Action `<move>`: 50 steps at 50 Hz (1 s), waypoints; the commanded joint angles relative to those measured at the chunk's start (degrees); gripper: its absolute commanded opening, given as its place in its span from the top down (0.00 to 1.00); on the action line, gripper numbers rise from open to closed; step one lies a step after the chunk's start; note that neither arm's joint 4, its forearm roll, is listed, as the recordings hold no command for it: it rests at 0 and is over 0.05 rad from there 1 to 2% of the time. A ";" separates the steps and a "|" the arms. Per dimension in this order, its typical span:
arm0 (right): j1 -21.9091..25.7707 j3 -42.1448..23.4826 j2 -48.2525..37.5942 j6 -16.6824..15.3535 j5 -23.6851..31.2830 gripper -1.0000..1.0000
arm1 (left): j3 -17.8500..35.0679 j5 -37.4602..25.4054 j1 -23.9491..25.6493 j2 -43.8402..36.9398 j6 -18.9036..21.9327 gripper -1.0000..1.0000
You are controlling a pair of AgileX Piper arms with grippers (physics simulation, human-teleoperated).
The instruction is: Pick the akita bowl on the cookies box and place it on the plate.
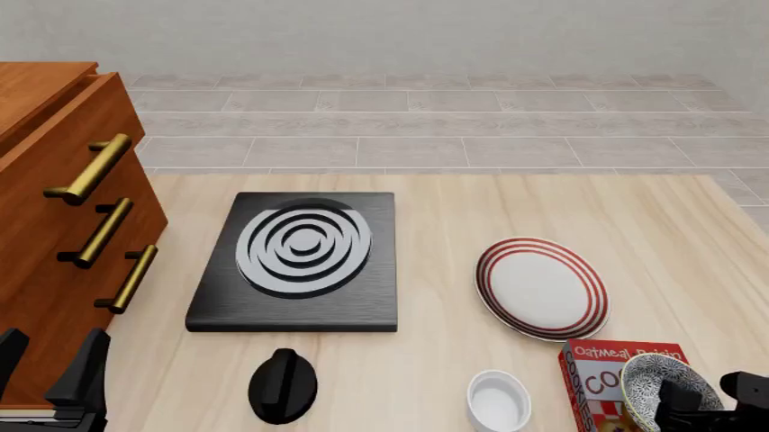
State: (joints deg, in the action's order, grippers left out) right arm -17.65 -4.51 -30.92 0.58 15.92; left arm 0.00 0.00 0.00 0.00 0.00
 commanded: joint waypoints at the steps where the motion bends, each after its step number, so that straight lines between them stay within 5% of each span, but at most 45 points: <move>1: -0.39 0.56 -0.93 0.00 -1.28 0.00 | 0.00 0.00 0.00 0.00 0.00 0.00; 24: 0.30 1.34 -1.83 0.61 -2.53 0.00 | 0.00 0.00 0.00 0.00 0.00 0.00; 25: 0.30 1.34 -1.83 0.61 -2.53 1.00 | 0.00 0.00 0.00 0.00 0.00 0.00; 41: -0.85 0.59 -1.67 0.70 -2.02 1.00 | 0.00 0.00 0.00 0.00 0.00 0.00; 50: 0.33 -2.81 2.03 0.73 3.21 1.00 | 0.00 0.00 0.00 0.00 0.00 0.00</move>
State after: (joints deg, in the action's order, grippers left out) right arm -17.82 -5.03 -31.15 0.73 15.69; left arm 0.00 0.00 0.00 0.00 0.00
